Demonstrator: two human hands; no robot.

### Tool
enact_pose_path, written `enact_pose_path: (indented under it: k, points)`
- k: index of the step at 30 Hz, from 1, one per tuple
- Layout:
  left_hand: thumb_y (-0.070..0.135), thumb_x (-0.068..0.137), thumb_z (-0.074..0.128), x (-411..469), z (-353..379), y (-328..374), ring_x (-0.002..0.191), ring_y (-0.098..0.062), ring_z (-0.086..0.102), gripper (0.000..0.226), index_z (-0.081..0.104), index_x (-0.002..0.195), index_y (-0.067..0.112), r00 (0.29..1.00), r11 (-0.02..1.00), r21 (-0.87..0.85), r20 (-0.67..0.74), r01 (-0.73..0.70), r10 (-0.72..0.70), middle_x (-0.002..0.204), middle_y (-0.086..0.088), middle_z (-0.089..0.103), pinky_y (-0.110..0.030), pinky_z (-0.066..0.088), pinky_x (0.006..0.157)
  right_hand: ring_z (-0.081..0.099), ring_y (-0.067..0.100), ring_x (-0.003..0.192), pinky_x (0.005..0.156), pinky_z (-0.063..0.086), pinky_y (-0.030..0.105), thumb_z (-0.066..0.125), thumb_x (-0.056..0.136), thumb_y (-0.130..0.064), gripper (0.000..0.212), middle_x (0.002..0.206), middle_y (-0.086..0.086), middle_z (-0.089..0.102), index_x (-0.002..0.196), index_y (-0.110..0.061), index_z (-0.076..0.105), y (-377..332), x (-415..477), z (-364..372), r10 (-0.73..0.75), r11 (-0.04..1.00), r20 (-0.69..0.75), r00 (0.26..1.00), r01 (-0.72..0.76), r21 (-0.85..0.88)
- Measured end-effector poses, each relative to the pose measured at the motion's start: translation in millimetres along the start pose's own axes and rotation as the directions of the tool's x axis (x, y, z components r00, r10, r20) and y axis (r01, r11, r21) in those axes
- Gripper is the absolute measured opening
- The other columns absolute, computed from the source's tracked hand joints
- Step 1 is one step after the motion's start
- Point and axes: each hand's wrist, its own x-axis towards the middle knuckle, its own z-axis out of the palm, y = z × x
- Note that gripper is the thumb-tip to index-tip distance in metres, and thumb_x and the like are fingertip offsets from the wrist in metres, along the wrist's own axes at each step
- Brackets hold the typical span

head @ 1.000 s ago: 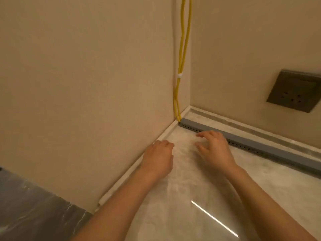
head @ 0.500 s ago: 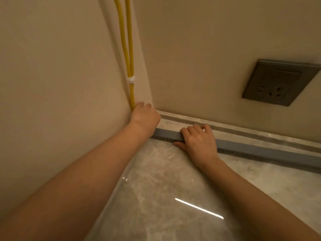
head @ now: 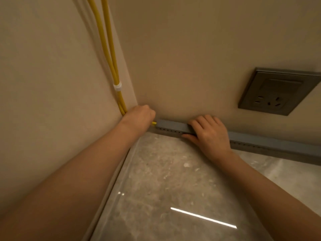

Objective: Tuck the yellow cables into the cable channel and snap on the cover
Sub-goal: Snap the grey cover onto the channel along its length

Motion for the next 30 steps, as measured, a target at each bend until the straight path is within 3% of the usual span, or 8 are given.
enact_pose_path:
  k: [5,8,11,13,17,26,28,30]
  points:
    - [0.001,0.087,0.045,6.2,11.9,-2.3,0.108,-0.03,0.051,0.022,0.063,0.098,0.005,0.998,0.999,0.03,-0.049,-0.039,0.04,0.107,-0.013,0.059,-0.036,0.04,0.086,0.056,0.028,0.068,0.063,0.041,0.036,0.063,0.087,-0.035,0.027,0.078,0.008,0.063,0.09,-0.008,0.068,-5.1,3.0,16.9,-0.079,0.997,-0.097,0.992,0.08,0.011]
    - [0.003,0.083,0.047,1.2,27.2,-1.3,0.112,-0.03,0.039,0.021,0.063,0.096,0.006,0.98,0.996,0.058,-0.181,-0.069,0.078,0.104,-0.01,0.054,-0.037,0.03,0.09,0.055,0.027,0.065,0.062,0.04,0.035,0.062,0.088,-0.03,0.024,0.073,0.008,0.061,0.089,-0.006,0.07,-5.4,6.0,24.4,-0.106,0.993,-0.155,0.982,0.112,0.028]
    - [-0.001,0.075,0.057,-7.6,38.6,9.2,0.103,-0.035,0.047,0.018,0.065,0.09,0.001,0.892,0.972,-0.234,-0.445,-0.032,-0.078,0.097,-0.016,0.055,-0.041,0.036,0.088,0.054,0.026,0.06,0.058,0.04,0.035,0.064,0.087,-0.026,0.022,0.07,0.007,0.062,0.088,-0.006,0.071,-5.2,5.7,27.8,-0.127,0.99,-0.198,0.972,0.136,0.035]
    - [0.001,0.075,0.061,-15.0,47.8,27.6,0.104,-0.034,0.05,0.029,0.064,0.104,-0.001,0.828,0.877,-0.477,-0.51,-0.05,-0.231,0.103,-0.018,0.058,-0.04,0.04,0.095,0.055,0.026,0.059,0.056,0.041,0.034,0.065,0.086,-0.026,0.021,0.07,0.006,0.064,0.088,-0.006,0.072,-5.9,6.5,29.4,-0.125,0.989,-0.214,0.969,0.139,0.05]
    - [0.021,0.088,0.05,-26.6,66.1,64.6,0.127,-0.029,0.045,0.044,0.053,0.127,0.001,0.853,0.779,-0.627,-0.403,0.007,-0.332,0.133,-0.016,0.053,-0.046,0.028,0.111,0.058,0.025,0.058,0.054,0.045,0.032,0.069,0.083,-0.028,0.021,0.07,0.005,0.066,0.087,-0.007,0.072,-9.0,9.5,30.4,-0.111,0.987,-0.234,0.966,0.135,0.087]
    - [0.016,0.089,0.054,-31.5,79.4,46.7,0.136,-0.02,0.033,0.049,0.044,0.136,0.006,0.841,0.757,-0.651,-0.373,0.064,-0.392,0.145,-0.009,0.04,-0.032,0.022,0.115,0.057,0.024,0.06,0.053,0.044,0.032,0.064,0.087,-0.032,0.023,0.068,0.003,0.063,0.086,-0.01,0.071,-31.6,24.0,41.9,-0.092,0.989,-0.221,0.971,0.115,0.09]
    - [0.012,0.088,0.057,-34.7,78.6,50.2,0.136,-0.017,0.032,0.049,0.045,0.135,0.005,0.82,0.65,-0.759,-0.346,0.042,-0.457,0.145,-0.007,0.04,-0.022,0.02,0.113,0.056,0.024,0.061,0.055,0.043,0.033,0.063,0.087,-0.034,0.023,0.068,0.003,0.061,0.086,-0.012,0.07,-33.8,22.2,43.0,-0.068,0.994,-0.22,0.973,0.084,0.064]
    - [0.006,0.086,0.059,-41.2,76.8,55.4,0.127,-0.017,0.044,0.042,0.053,0.128,0.003,0.734,0.459,-0.887,-0.28,0.048,-0.618,0.136,-0.009,0.05,-0.012,0.025,0.105,0.054,0.024,0.061,0.056,0.04,0.032,0.062,0.087,-0.036,0.023,0.067,0.004,0.057,0.084,-0.013,0.068,-34.9,20.9,43.8,-0.045,0.997,-0.228,0.973,0.058,0.047]
